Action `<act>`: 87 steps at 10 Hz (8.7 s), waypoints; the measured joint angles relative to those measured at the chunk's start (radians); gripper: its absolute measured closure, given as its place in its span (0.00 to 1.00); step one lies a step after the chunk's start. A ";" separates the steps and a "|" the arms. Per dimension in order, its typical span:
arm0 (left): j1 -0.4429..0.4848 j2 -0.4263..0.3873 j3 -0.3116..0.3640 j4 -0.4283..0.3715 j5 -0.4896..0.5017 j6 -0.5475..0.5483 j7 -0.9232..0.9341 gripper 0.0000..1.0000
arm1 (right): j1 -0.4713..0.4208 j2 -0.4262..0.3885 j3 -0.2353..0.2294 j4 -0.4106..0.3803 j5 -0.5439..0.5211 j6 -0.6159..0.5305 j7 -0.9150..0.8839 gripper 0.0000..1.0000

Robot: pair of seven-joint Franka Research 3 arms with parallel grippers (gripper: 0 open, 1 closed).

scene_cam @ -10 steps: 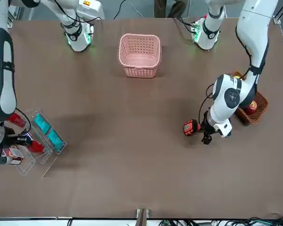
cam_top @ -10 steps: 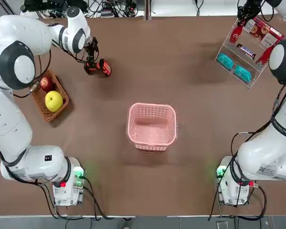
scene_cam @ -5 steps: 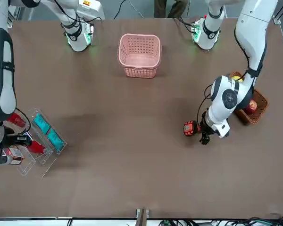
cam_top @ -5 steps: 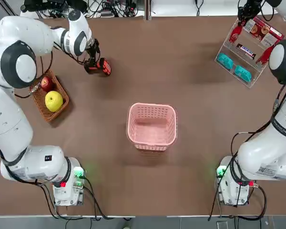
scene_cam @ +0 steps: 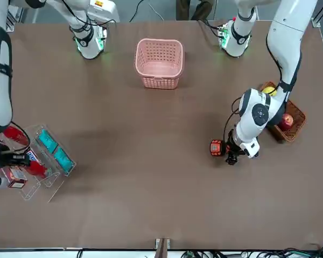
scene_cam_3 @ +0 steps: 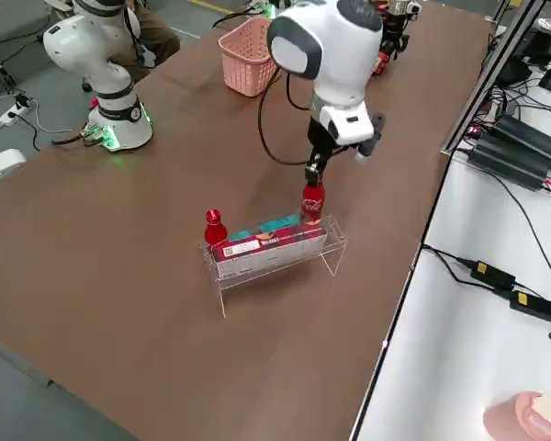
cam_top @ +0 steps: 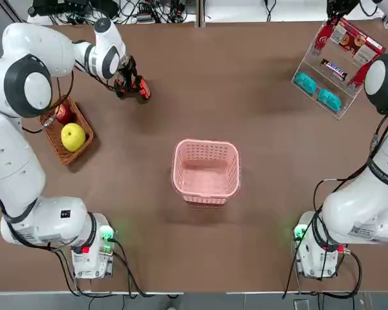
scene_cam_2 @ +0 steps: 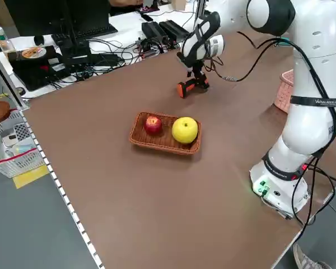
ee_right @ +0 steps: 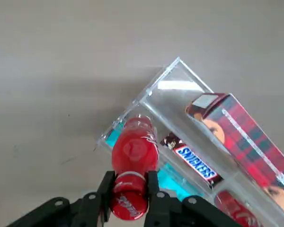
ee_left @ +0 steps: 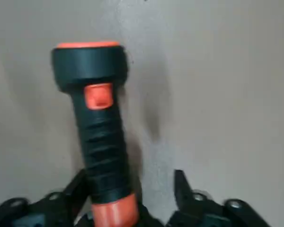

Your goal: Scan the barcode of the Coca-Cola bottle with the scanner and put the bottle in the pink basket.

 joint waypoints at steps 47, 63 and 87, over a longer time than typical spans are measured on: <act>-0.047 -0.058 -0.222 0.287 -0.534 -0.129 0.164 0.63 | 0.643 -0.123 0.009 -0.403 0.867 0.559 0.453 0.68; -0.047 -0.064 -0.222 0.287 -0.534 -0.129 0.164 0.63 | 0.598 -0.131 -0.007 -0.400 0.818 0.353 0.378 0.68; 0.148 -0.002 -0.116 -0.040 0.087 0.059 -0.182 0.63 | 1.236 -0.283 -0.001 -0.630 0.136 0.287 1.111 0.68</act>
